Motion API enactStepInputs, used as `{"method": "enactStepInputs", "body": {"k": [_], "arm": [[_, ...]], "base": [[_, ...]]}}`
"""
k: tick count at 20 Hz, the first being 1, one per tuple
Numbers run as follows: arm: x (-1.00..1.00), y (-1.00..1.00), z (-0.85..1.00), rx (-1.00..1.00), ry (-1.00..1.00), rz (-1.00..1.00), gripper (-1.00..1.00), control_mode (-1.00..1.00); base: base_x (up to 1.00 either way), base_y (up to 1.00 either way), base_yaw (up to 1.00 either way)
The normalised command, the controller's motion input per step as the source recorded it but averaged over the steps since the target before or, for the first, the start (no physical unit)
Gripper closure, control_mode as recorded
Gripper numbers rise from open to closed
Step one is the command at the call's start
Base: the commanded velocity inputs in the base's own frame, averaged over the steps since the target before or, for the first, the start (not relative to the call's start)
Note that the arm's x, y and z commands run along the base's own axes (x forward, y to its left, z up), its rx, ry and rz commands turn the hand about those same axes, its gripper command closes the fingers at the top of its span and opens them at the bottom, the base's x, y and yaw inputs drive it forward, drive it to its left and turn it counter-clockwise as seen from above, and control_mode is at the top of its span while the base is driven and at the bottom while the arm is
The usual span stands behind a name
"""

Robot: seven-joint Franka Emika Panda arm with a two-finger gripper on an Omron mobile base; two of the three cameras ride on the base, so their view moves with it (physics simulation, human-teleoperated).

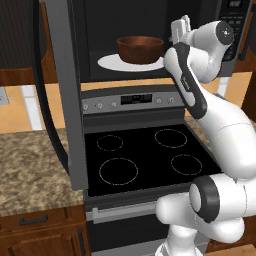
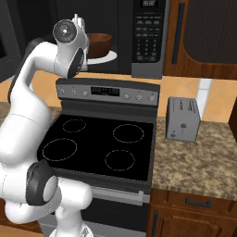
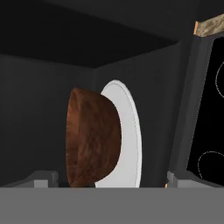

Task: Open the microwave, place the bowl with waffle inside the microwave, then close the microwave door and turn it on.

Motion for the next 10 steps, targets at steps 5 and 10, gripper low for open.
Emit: {"method": "enactStepInputs", "body": {"k": [5,10], "arm": [[-1.00,0.00,0.16,0.00,-0.12,0.00,-1.00,-1.00],[-1.00,-0.04,0.00,0.00,0.00,0.00,-1.00,-1.00]], "base": [[0.00,0.00,0.00],[0.00,0.00,0.00]]}}
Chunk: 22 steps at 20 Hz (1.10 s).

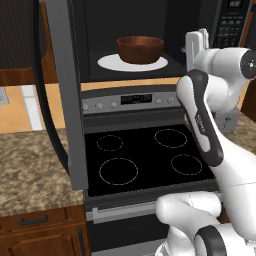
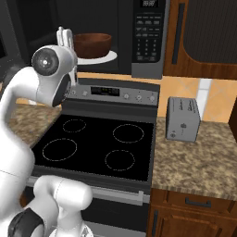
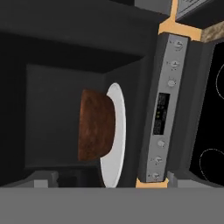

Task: Open the microwave, place the bowl with waffle inside the microwave, then close the microwave door and turn it on.

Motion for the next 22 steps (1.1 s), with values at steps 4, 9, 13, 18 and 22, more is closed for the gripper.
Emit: {"method": "enactStepInputs", "body": {"k": [4,9,13,18,22], "arm": [[-1.00,-0.02,0.00,0.00,0.00,0.00,-1.00,-1.00],[-1.00,0.00,0.00,-0.04,0.00,-0.02,-1.00,-1.00],[-0.96,0.12,-0.02,-0.12,0.00,-0.01,-1.00,-1.00],[-0.57,0.20,-0.30,-0.12,0.00,0.00,-1.00,-1.00],[-0.22,0.12,-0.55,-0.07,0.00,0.01,-1.00,-1.00]], "base": [[0.00,0.00,0.00],[0.00,0.00,0.00],[0.00,0.00,0.00],[0.00,0.00,0.00],[0.00,0.00,0.00]]}}
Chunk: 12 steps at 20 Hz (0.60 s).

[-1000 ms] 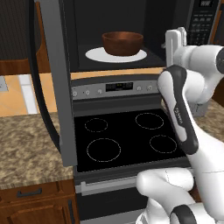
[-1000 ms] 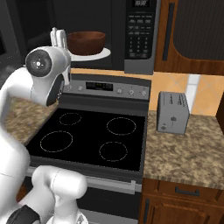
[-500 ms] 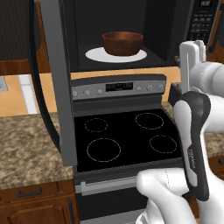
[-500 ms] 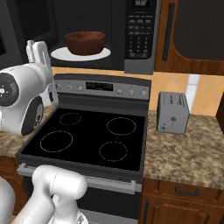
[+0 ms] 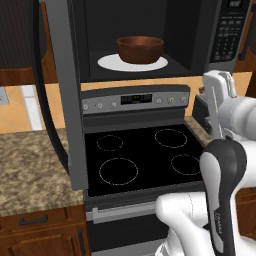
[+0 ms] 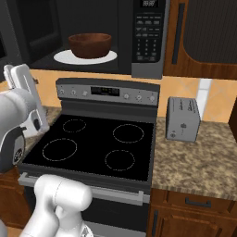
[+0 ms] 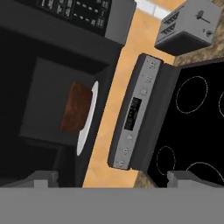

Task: Open the microwave, place the bowl with waffle inside the microwave, then close the microwave door and turn it on.

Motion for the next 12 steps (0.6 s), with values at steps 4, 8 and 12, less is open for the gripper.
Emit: {"method": "enactStepInputs", "body": {"k": [4,8,12], "arm": [[-0.02,0.03,-0.73,-0.04,0.00,0.00,-1.00,-1.00],[0.08,0.14,-0.64,-0.03,0.00,0.00,-1.00,-1.00],[0.14,0.38,-0.60,-0.07,-0.01,0.00,-1.00,-1.00]], "base": [[0.00,0.00,0.00],[0.00,0.00,0.00],[0.00,0.00,0.00]]}}
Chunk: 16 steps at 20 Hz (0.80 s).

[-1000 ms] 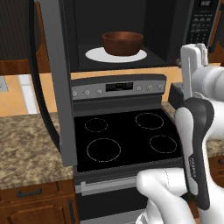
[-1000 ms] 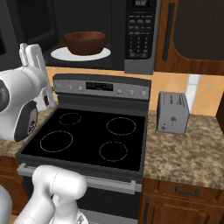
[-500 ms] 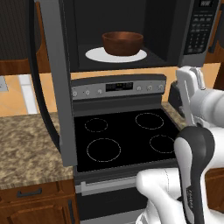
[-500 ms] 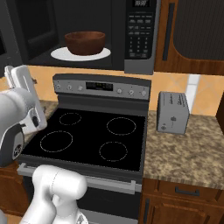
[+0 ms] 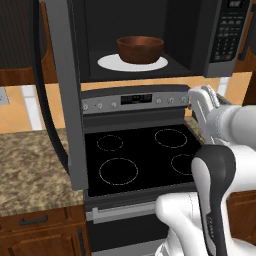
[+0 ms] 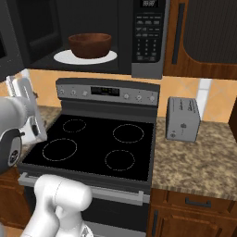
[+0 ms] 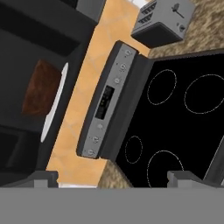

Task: Open the microwave, place the bowl with waffle inside the microwave, then close the microwave door and turn it on.

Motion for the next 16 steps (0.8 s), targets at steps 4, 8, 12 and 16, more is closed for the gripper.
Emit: {"method": "enactStepInputs", "body": {"k": [4,8,12,16], "arm": [[0.21,0.57,-0.70,-0.10,-0.04,0.00,-1.00,-1.00],[0.50,0.26,-0.68,-0.04,-0.05,0.00,-1.00,-1.00],[0.86,0.00,-0.65,0.00,-0.07,0.02,-1.00,-1.00],[0.58,0.26,-0.72,-0.09,-0.13,0.06,-1.00,-1.00]], "base": [[0.00,0.00,0.00],[0.00,0.00,0.00],[0.00,0.00,0.00],[0.00,0.00,0.00]]}}
